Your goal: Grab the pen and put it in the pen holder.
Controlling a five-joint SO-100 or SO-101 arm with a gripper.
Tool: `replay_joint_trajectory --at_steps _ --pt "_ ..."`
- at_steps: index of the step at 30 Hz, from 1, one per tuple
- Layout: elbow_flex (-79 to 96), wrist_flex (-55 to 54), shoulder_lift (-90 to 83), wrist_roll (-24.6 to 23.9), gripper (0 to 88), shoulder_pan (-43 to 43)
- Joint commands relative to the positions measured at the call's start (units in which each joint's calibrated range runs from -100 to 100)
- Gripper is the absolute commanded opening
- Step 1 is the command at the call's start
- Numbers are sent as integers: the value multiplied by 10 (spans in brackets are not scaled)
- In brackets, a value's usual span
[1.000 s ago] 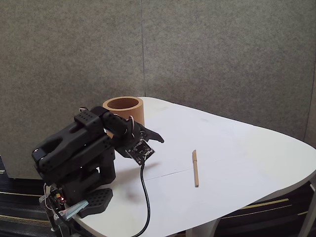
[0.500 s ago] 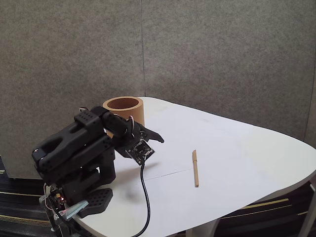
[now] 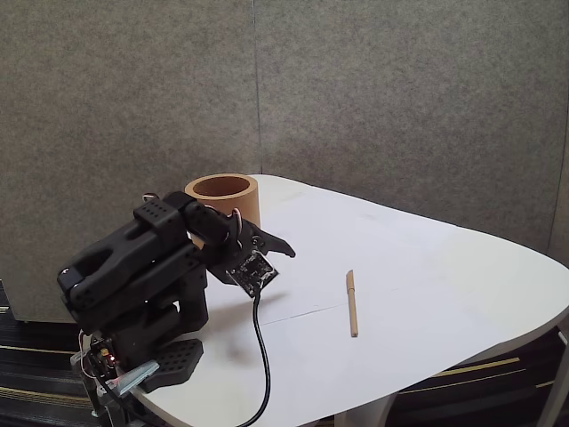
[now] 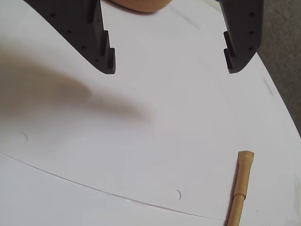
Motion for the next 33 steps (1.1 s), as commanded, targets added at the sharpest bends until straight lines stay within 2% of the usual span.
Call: replay_joint_trajectory --at_steps 1,33 --pt "-4 3 -3 3 330 3" --pt "-6 -3 -2 3 330 -3"
